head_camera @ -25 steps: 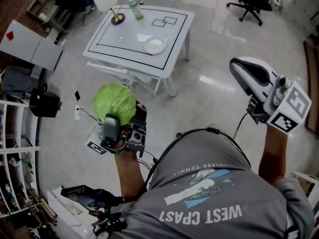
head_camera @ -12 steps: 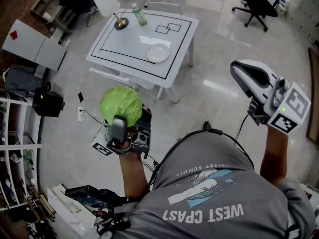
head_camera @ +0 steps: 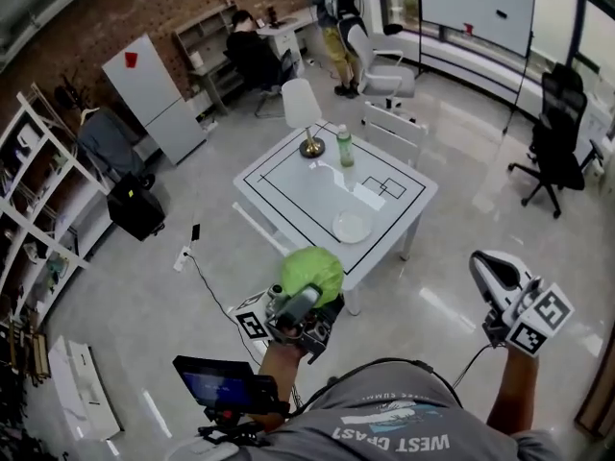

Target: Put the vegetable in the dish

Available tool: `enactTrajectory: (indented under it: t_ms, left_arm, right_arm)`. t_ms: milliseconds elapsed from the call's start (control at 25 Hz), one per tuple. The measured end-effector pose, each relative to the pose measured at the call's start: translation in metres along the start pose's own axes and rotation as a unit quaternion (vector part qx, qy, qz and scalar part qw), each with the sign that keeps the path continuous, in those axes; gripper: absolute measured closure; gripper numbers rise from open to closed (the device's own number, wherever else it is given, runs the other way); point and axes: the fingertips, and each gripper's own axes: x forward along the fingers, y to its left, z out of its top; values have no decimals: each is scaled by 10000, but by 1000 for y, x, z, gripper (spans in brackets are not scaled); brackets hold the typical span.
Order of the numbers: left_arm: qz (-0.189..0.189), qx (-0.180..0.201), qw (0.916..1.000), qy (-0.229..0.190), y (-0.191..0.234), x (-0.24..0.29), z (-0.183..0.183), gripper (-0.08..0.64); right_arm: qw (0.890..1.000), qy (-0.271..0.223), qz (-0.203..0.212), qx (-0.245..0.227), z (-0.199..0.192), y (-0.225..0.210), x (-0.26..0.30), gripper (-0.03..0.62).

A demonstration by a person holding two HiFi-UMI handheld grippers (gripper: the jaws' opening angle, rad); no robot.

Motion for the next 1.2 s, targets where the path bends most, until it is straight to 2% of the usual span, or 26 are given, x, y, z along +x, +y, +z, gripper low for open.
enactTrajectory:
  t_ms: [320,560,880,1080,1200]
  left_arm:
    - [241,167,9996,20,24,25,-14,227]
    - [431,232,9988,-70,49,26,-6,227]
    - [397,26,9991,134,78,21,34,227]
    - [263,84,9996,33,94,10,61,227]
    - [204,98,9997,106,97,7,85,227]
  right_arm:
    - [9997,-50,206,142,-4,-36,-9,584]
    - [9989,-34,350,325,-17,-54,10,584]
    - [9990,-86,156,406,-15,-53,55,584]
    - [9999,-27,125,98,-5,-59,88,584]
    - [9998,0,178,-19,8,-46,116,584]
